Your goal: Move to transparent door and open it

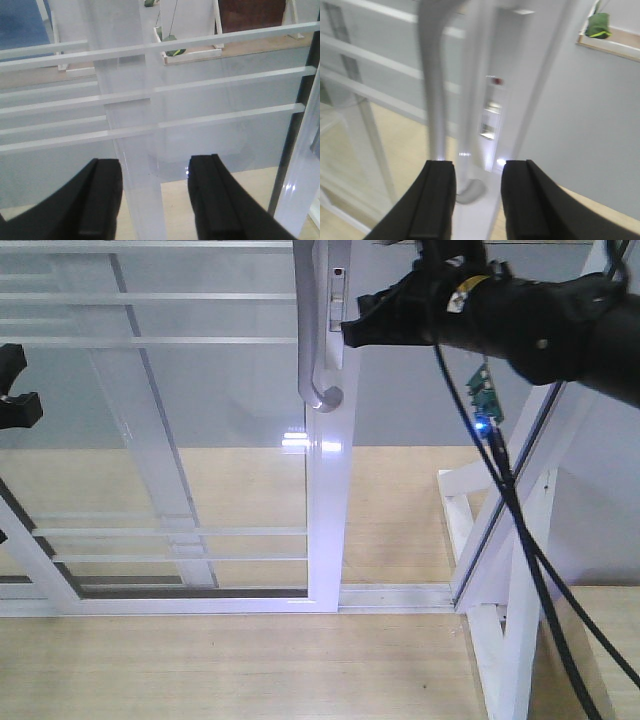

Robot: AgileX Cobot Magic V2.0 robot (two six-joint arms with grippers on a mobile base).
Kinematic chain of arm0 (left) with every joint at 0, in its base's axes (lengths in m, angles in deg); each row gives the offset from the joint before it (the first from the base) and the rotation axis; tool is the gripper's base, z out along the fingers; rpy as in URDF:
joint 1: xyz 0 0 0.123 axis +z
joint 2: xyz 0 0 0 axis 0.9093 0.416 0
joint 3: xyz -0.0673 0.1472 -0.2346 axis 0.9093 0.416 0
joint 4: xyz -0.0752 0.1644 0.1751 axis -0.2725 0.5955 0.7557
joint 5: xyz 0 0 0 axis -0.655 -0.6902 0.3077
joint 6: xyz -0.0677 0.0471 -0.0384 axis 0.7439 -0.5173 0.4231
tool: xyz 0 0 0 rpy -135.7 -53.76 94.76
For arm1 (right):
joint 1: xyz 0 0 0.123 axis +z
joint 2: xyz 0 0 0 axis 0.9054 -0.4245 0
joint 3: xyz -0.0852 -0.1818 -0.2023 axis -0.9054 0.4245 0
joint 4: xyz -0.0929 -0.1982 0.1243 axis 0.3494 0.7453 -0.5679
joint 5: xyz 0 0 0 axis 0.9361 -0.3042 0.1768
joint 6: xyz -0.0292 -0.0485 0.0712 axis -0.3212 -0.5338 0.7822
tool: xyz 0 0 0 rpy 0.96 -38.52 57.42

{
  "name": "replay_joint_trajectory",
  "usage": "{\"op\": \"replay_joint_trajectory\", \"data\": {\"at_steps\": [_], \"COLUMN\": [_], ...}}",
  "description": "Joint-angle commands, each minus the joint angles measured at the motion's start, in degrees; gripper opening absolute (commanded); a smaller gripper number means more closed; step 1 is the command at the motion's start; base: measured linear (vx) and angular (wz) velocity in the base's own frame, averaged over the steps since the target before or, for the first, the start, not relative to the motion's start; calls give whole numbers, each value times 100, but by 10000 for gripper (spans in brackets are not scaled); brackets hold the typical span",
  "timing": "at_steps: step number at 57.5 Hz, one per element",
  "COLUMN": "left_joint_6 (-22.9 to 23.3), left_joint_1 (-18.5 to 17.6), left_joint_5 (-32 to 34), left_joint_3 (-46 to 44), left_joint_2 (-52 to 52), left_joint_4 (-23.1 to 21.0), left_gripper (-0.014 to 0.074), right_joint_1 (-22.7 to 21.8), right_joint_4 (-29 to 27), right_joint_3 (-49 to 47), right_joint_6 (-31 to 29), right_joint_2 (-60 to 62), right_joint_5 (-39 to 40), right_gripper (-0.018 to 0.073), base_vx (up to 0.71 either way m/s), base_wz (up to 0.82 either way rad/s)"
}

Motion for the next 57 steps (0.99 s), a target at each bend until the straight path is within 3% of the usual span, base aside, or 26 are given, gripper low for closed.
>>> {"op": "replay_joint_trajectory", "data": {"at_steps": [1, 10, 18, 25, 33, 45, 57], "left_joint_6": [37, 200, 209, 221, 235, 235, 226], "left_joint_1": [-36, -169, -676, -1110, -1356, -1645, -1885], "left_joint_5": [711, 1078, 1688, 2458, 3248, 3225, 2517], "left_joint_3": [-177, -182, -194, -195, -297, -1464, -3045], "left_joint_2": [43, 404, 917, 1485, 2145, 3039, 3992], "left_joint_4": [-22, -16, -11, -16, -21, -15, -15], "left_gripper": [444, 444, 444, 444, 444, 444, 444], "right_joint_1": [-268, -810, -1185, -1340, -1366, -1366, -1366], "right_joint_4": [133, 146, 171, 166, 173, 205, 205], "right_joint_3": [224, 1382, 2215, 2592, 2687, 2700, 2726], "right_joint_6": [-6, -6, -6, -1, -6, -6, -6], "right_joint_2": [782, 1880, 2828, 3455, 3935, 4246, 4244], "right_joint_5": [360, 234, 124, -124, -754, -1251, -1295], "right_gripper": [322, 322, 322, 322, 322, 322, 322], "base_vx": [0, 0, 0, 0, 0, 0, 0], "base_wz": [0, 0, 0, 0, 0, 0, 0]}}
